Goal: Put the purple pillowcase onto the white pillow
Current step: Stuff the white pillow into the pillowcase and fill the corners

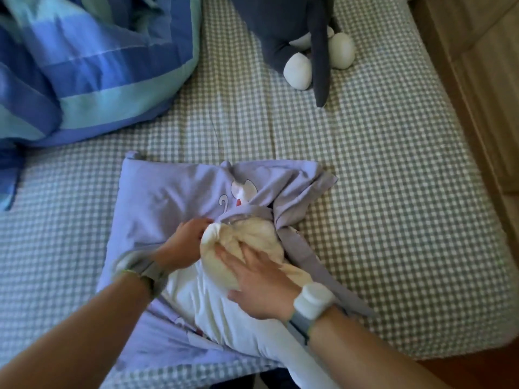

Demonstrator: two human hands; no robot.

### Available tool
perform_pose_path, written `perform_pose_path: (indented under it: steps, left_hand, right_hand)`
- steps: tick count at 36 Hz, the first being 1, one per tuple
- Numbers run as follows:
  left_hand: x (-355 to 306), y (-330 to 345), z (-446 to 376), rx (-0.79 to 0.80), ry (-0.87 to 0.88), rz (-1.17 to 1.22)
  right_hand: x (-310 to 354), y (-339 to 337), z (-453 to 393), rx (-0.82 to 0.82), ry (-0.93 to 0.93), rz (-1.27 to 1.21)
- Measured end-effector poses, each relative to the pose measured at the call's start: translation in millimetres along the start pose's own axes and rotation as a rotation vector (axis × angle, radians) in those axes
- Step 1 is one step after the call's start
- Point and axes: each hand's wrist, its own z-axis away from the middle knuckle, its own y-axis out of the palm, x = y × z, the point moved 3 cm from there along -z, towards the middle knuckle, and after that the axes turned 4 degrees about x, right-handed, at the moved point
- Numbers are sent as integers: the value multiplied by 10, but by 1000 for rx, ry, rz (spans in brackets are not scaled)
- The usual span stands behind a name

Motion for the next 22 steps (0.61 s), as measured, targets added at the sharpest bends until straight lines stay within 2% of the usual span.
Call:
perform_pose_path:
  steps: [2, 4, 5, 7, 9, 11, 12, 13, 14, 16, 17, 18, 20, 22]
  left_hand:
    - [193, -308, 265, 27, -119, 254]
    - [295, -560, 458, -66, -201, 325]
    - [269, -613, 495, -90, -211, 334]
    - [199, -547, 489, 20, -226, 361]
    - [142, -307, 427, 229, -258, 239]
    - [240, -118, 389, 286, -313, 159]
    - [344, -53, 385, 265, -329, 157]
    - [440, -19, 366, 217, -319, 124]
    - [527, 27, 344, 178, -300, 42]
    - [596, 175, 310, 106, -279, -100]
    - [594, 254, 309, 44, -287, -114]
    - [573, 314, 308, -31, -296, -126]
    - [505, 392, 324, -185, -254, -261]
    - [537, 468, 346, -283, -170, -356]
  right_hand:
    - [264, 191, -188, -57, 27, 32]
    - [524, 342, -341, -240, 173, 77]
    - [589, 383, -399, -225, 274, 22]
    - [767, 689, -661, -190, 320, -20]
    - [983, 827, -757, -68, 248, -53]
    - [996, 607, -700, 17, 146, -126]
    - [910, 514, -702, -40, 16, -177]
    - [841, 397, -634, -30, -132, -268]
    - [630, 220, -551, -29, -146, -362]
    - [81, 53, -395, -173, -53, -565]
    - [-56, 71, -326, -235, -64, -584]
    - [-79, 90, -249, -269, -84, -532]
    - [-17, 248, -202, -373, -104, -259]
    - [-37, 273, -195, -569, 16, -88]
